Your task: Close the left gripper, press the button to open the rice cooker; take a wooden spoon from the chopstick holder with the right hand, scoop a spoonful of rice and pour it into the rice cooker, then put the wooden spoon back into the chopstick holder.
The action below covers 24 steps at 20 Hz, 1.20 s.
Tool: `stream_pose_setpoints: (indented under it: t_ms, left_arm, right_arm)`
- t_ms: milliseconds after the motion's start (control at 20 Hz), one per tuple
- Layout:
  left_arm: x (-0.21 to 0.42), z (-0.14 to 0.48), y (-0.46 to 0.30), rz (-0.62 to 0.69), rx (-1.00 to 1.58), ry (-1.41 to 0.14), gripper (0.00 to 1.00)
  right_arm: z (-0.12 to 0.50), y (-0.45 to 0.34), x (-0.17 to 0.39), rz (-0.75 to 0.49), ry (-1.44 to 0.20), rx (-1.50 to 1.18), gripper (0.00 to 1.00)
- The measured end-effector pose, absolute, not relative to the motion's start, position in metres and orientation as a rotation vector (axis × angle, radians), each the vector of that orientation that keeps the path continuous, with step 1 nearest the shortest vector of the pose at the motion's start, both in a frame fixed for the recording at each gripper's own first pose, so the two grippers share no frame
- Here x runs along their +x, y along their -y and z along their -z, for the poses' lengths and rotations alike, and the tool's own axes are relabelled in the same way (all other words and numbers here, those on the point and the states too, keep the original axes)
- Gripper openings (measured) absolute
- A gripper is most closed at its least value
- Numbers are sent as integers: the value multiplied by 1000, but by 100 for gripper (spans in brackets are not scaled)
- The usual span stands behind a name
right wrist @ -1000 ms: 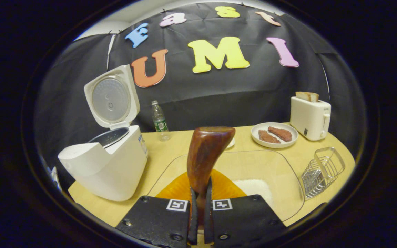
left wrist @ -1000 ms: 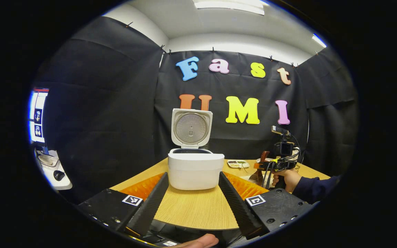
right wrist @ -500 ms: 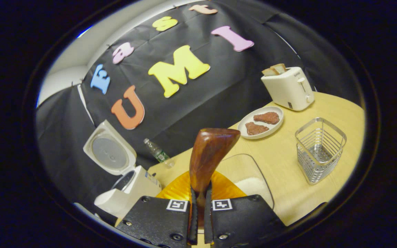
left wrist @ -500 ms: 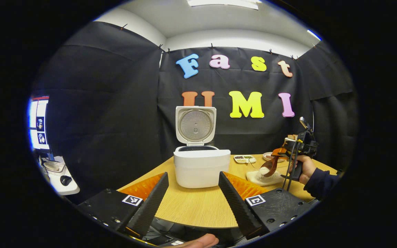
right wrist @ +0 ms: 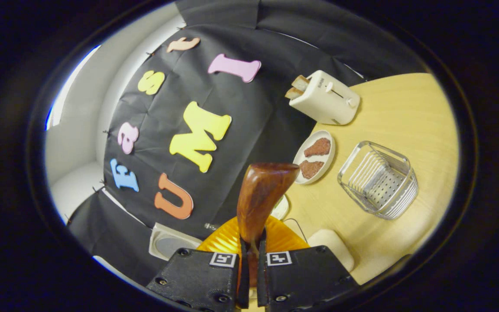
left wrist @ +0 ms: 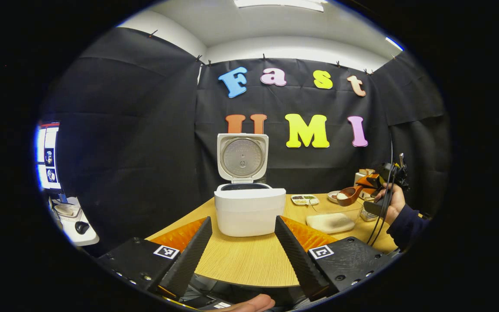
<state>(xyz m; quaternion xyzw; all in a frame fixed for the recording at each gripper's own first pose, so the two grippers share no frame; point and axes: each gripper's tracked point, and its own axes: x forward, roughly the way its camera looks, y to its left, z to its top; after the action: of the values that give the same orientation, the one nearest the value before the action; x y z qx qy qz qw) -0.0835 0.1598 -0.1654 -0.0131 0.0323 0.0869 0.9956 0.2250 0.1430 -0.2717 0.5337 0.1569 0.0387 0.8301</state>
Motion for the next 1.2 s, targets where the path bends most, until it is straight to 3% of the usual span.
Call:
stream_pose_setpoints:
  t_ms: [250,700,1200]
  left_arm:
    - [-82,167,-149,-145,-36,-85,93]
    - [-89,155,-160,-165,-6,-65,93]
    - [-106,141,-196,-224,-21,-52,93]
  right_arm:
    - [249,-147,214,-186,-409,1522,12]
    - [216,-167,223,-206,-385,1479,12]
    - [173,-265,279,-298,-427,1457,12]
